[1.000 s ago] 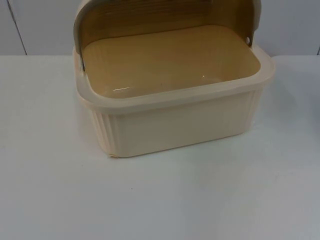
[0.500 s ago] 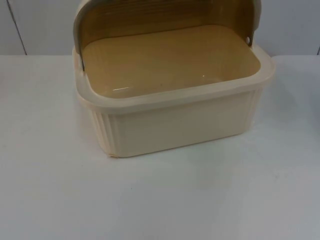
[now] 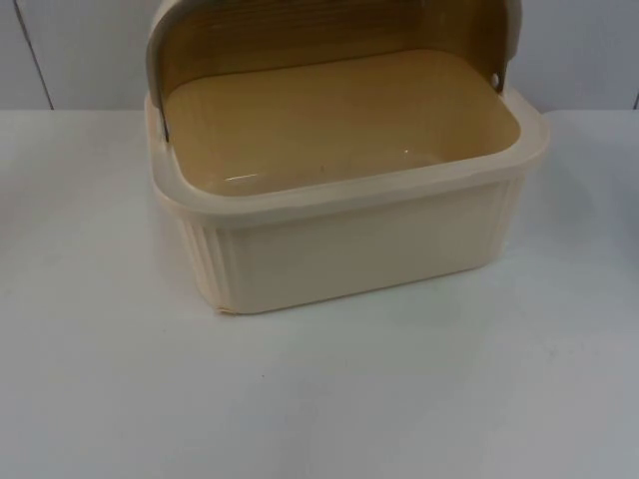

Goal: Open the box lid with the left hand, place the block into the box with the right hand, then close the box lid with the left hand.

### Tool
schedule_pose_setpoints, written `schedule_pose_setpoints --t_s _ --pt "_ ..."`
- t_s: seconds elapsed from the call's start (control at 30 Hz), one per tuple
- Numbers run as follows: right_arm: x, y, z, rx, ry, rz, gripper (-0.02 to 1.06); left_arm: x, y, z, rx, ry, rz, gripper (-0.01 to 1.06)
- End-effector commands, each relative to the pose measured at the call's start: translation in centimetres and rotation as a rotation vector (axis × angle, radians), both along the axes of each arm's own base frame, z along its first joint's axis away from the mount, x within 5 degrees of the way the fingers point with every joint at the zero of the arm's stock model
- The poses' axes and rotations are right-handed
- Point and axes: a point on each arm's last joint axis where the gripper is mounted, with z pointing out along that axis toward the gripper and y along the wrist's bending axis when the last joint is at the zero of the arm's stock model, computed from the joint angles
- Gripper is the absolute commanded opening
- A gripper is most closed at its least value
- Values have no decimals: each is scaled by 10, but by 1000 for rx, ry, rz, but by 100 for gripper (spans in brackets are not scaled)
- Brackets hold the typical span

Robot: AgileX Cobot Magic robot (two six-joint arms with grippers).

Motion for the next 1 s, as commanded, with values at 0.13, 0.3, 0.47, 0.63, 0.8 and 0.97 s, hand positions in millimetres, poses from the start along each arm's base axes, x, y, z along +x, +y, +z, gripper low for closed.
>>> schedule_pose_setpoints --t_s 0.13,0.3,0.47,0.63,0.8,0.97 --pt "-3 1 1 -11 -6 4 105 6 -26 -16 157 -74 -116 105" --pt "-3 1 1 -10 -12 4 105 12 -38 -34 188 -55 -156 97" --pt "-2 1 2 -10 -19 4 105 15 -40 -42 184 -35 -156 63" --pt "-2 1 2 -10 -19 4 105 14 -42 -43 133 -14 -153 20" --pt "-2 1 2 -10 -19 4 105 10 -44 -48 83 78 -161 0" --pt "-2 1 2 -10 -19 4 105 8 -45 -58 151 126 -217 0"
